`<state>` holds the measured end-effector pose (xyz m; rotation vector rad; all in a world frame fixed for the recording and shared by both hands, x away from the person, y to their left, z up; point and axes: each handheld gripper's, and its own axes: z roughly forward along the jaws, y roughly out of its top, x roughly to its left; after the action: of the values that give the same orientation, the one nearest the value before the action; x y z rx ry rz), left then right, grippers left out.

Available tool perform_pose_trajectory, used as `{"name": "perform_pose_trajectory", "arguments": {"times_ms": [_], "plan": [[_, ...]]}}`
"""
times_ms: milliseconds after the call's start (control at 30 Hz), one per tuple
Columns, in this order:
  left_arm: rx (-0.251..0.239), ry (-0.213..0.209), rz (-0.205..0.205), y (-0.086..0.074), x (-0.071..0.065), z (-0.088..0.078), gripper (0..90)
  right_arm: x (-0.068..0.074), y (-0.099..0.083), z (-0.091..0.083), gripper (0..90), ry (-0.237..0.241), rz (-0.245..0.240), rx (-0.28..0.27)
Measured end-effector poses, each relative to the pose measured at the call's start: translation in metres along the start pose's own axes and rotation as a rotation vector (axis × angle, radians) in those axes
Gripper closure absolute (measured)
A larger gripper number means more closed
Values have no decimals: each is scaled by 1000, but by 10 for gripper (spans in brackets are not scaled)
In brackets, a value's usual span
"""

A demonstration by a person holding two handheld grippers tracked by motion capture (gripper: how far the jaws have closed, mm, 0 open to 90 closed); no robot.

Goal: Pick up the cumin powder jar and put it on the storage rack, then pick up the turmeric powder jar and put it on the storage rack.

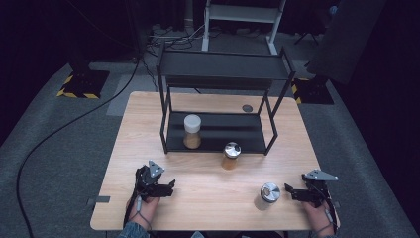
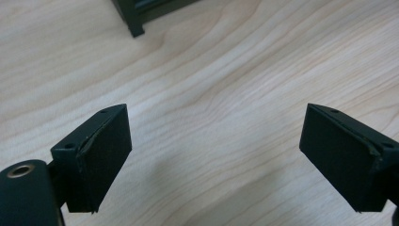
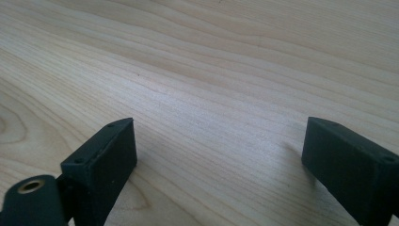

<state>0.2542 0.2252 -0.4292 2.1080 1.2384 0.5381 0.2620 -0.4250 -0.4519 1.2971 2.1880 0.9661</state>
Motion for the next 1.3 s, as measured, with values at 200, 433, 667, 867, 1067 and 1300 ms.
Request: {"name": "perform_pose_trajectory", "arguments": {"times_ms": [200, 433, 667, 867, 1067, 1300], "plan": [[27, 6, -16, -5, 3, 4, 93, 0, 0, 0, 106, 0, 0, 0], [7, 3, -64, -17, 10, 6, 80, 0, 0, 0, 106, -1, 1, 0], [-3, -7, -56, -21, 13, 6, 37, 0, 0, 0, 106, -1, 1, 0], [1, -16, -49, -21, 15, 6, 28, 0, 0, 0, 106, -1, 1, 0], [0, -16, -49, -21, 15, 6, 28, 0, 0, 0, 106, -1, 1, 0], [-2, -15, -53, -22, 14, 6, 28, 0, 1, 0, 105, -1, 1, 4]]}}
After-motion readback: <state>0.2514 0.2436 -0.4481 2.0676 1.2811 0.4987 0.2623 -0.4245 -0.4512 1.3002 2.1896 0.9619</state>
